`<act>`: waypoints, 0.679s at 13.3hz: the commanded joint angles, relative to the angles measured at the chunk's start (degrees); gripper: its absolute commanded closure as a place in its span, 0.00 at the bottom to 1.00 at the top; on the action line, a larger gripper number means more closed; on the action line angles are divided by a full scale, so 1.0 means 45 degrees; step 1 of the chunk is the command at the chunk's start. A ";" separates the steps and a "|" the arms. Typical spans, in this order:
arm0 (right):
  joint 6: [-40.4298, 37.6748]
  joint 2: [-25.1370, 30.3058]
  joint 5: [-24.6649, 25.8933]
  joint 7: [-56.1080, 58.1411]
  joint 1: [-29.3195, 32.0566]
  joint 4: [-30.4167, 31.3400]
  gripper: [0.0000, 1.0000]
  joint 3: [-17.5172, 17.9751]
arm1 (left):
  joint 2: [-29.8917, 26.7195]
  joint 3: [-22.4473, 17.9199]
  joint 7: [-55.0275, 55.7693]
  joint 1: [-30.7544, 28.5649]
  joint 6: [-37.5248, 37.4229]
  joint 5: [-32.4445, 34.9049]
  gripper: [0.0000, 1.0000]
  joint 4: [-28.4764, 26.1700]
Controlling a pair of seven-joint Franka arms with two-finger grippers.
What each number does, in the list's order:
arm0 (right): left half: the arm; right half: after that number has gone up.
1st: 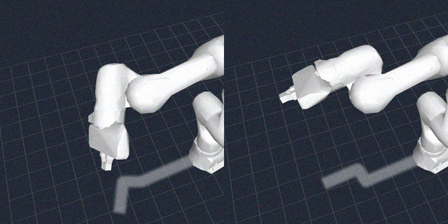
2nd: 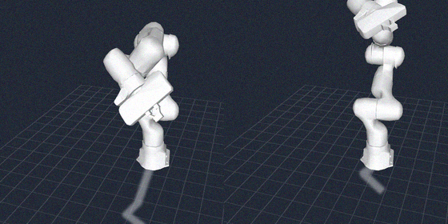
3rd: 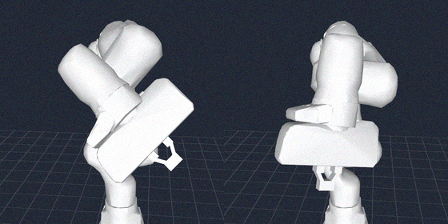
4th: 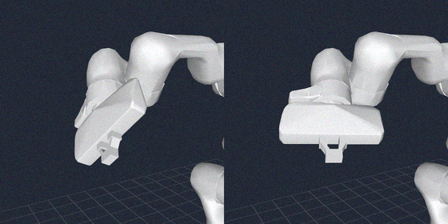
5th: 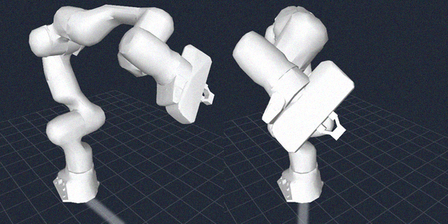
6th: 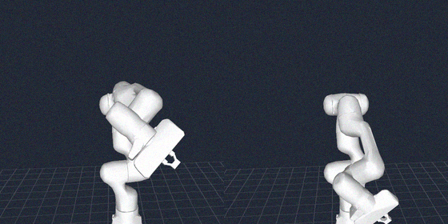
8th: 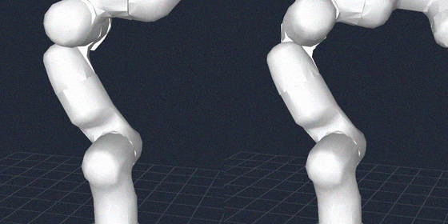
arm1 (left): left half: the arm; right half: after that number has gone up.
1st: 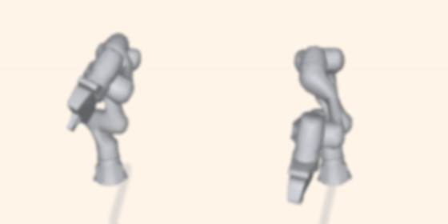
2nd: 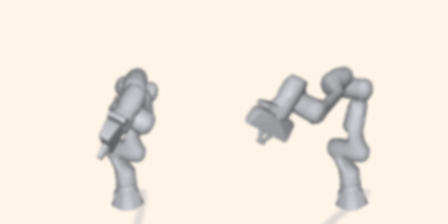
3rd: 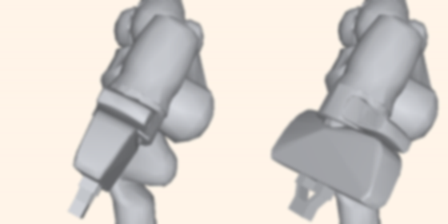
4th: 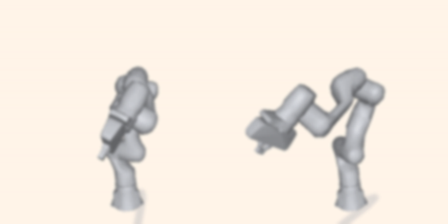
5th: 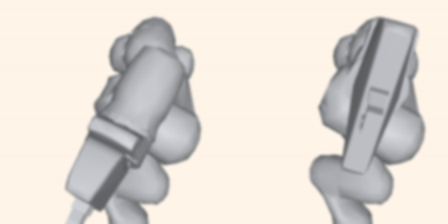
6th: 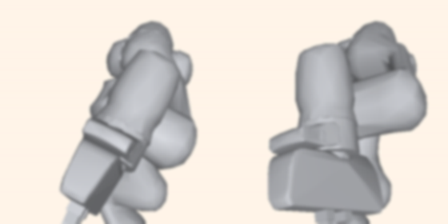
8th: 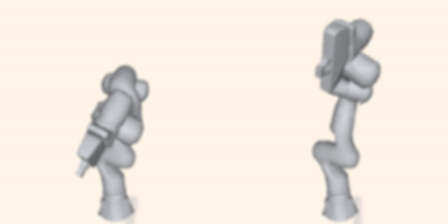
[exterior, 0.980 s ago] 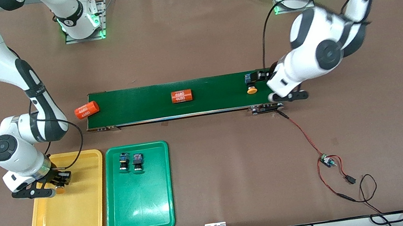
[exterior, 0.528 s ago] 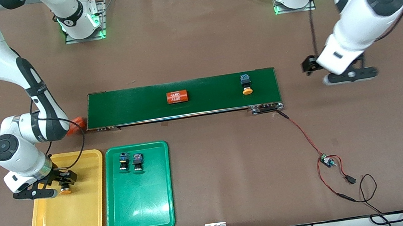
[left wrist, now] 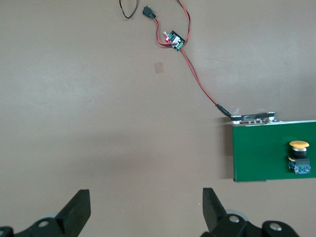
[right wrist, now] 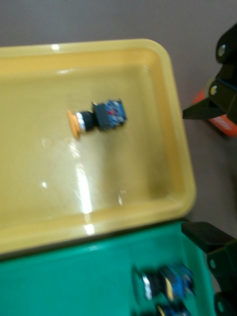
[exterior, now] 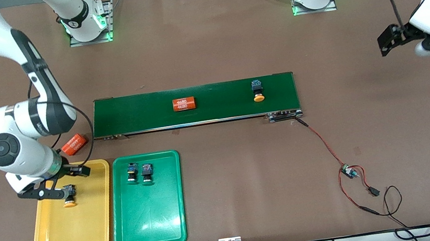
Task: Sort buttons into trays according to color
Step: 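Raise the right gripper from the tray while the left gripper withdraws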
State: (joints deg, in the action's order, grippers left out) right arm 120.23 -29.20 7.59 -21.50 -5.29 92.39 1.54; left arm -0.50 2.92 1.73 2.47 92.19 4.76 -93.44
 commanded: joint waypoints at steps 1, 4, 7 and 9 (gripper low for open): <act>-0.1206 0.0881 -0.0787 -0.0262 -0.0172 0.0250 0.02 0.0146 | 0.0636 -0.0297 -0.0171 0.0369 -0.0895 -0.0023 0.00 0.0724; -0.2552 0.2012 -0.0808 -0.0243 -0.0603 0.0387 0.00 0.0146 | 0.0659 -0.0278 -0.0250 -0.0214 -0.0508 -0.0256 0.00 0.0784; -0.3648 0.3106 -0.0808 -0.0165 -0.0603 0.0406 0.00 0.0165 | 0.0580 -0.0278 -0.0327 -0.0548 -0.0466 -0.0297 0.00 0.0726; -0.4235 0.3965 -0.0828 -0.0145 -0.0564 0.0464 0.00 0.0340 | 0.0522 -0.0278 -0.0288 -0.0549 -0.0564 -0.0277 0.00 0.0707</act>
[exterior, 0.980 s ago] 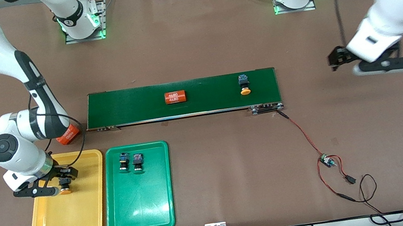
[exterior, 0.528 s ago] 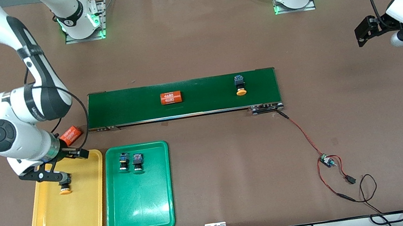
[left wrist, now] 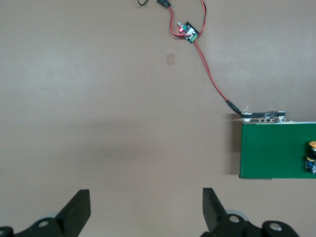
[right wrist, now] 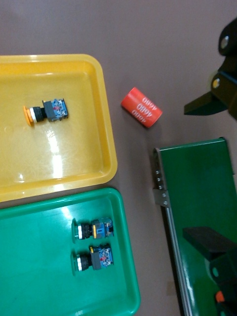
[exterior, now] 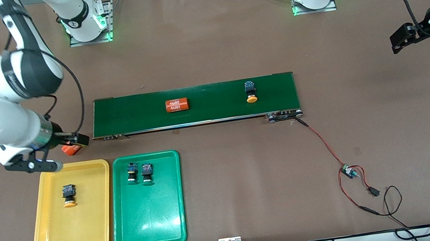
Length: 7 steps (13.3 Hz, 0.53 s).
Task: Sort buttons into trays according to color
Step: 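Raise the right gripper from the tray while the left gripper withdraws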
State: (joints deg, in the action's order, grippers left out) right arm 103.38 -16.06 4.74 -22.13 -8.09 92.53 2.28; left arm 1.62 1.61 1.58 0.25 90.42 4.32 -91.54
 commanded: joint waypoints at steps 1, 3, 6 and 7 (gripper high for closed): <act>-0.0666 0.1512 -0.0194 0.0015 0.0213 0.0550 0.00 0.0410 | 0.0049 0.0052 -0.0196 -0.0055 -0.0171 -0.0121 0.00 0.0303; -0.0708 0.2411 -0.0407 0.0074 0.1243 0.1037 0.00 0.1363 | 0.0049 0.0130 -0.0195 -0.0035 -0.0152 -0.0139 0.00 0.0323; -0.0629 0.2591 -0.0565 0.0171 0.2090 0.1235 0.00 0.2111 | 0.0030 0.0189 -0.0176 -0.0016 -0.0152 -0.0178 0.00 0.0362; -0.0726 0.2591 -0.0565 0.0114 0.2013 0.1196 0.00 0.2150 | 0.0010 0.0189 -0.0176 -0.0016 -0.0191 -0.0217 0.00 0.0362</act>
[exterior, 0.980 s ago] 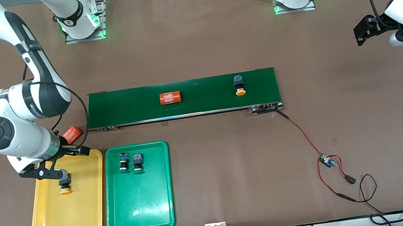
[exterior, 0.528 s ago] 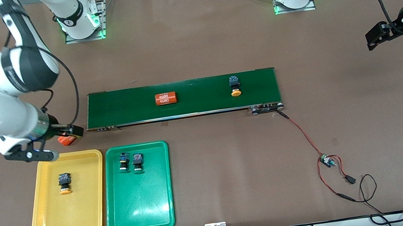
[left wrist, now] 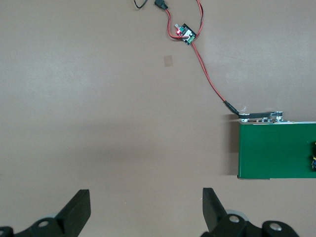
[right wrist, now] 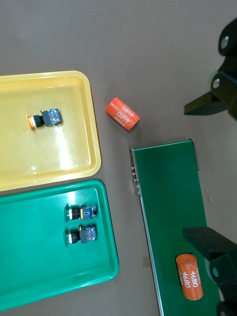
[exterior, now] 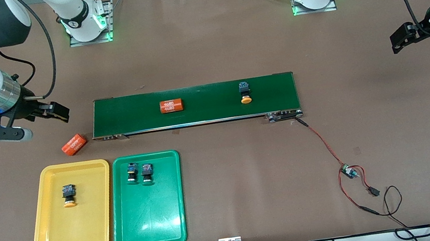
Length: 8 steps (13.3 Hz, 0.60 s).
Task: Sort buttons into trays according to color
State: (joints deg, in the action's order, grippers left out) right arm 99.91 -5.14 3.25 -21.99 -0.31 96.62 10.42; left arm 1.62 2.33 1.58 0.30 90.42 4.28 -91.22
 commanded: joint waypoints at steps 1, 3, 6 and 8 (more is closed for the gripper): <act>-0.0015 0.0107 -0.0234 0.0004 0.0207 0.0230 0.00 0.0456 | -0.0048 0.0048 -0.0176 -0.0028 -0.0210 -0.0229 0.00 0.0290; -0.0094 -0.0010 -0.0234 0.0080 0.0167 0.0151 0.00 0.0457 | -0.0048 0.0183 -0.0176 -0.0009 -0.0210 -0.0229 0.00 0.0329; -0.0094 -0.0011 -0.0234 -0.0016 0.0167 0.0132 0.00 0.0457 | -0.0048 0.0185 -0.0176 -0.0009 -0.0210 -0.0229 0.00 0.0329; -0.0094 -0.0011 -0.0234 -0.0055 0.0147 0.0132 0.00 0.0457 | -0.0068 0.0204 -0.0176 0.0030 -0.0210 -0.0229 0.00 0.0329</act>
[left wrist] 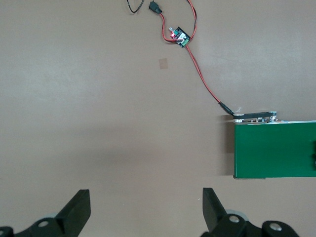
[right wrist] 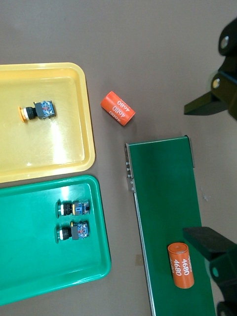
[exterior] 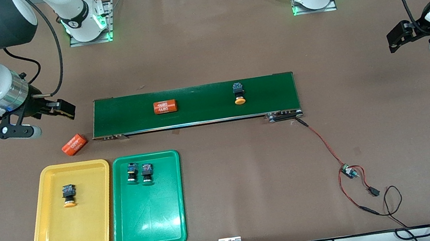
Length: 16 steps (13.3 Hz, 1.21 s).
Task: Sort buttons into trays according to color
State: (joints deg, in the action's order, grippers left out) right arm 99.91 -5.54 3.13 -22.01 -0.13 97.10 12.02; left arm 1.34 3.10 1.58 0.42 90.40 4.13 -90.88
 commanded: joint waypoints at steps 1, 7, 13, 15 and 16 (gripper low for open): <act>-0.0112 0.0078 -0.0207 -0.0031 0.0107 0.0024 0.00 0.0102 | 0.0014 0.0033 -0.0176 0.0044 -0.0207 -0.0195 0.00 0.0255; -0.0093 0.0077 -0.0207 -0.0051 0.0088 0.0024 0.00 0.0102 | -0.0005 0.0033 -0.0195 0.0083 -0.0187 -0.0195 0.00 0.0255; -0.0132 0.0078 -0.0207 0.0027 0.0107 0.0024 0.00 0.0102 | -0.0064 0.0014 -0.0196 0.0083 -0.0226 -0.0195 0.00 0.0255; -0.0443 0.0097 -0.0226 0.0028 0.0107 0.0044 0.00 0.0102 | -0.0064 0.0033 -0.0176 0.0102 -0.0207 -0.0195 0.00 0.0255; -0.0619 0.0194 -0.0265 0.0163 0.0126 0.0063 0.00 0.0083 | -0.0045 0.0052 -0.0176 0.0103 -0.0207 -0.0195 0.00 0.0255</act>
State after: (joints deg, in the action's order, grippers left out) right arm 98.82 -5.53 3.11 -22.00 -0.13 97.10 12.02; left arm 1.22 3.22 1.58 0.79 90.40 4.13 -90.82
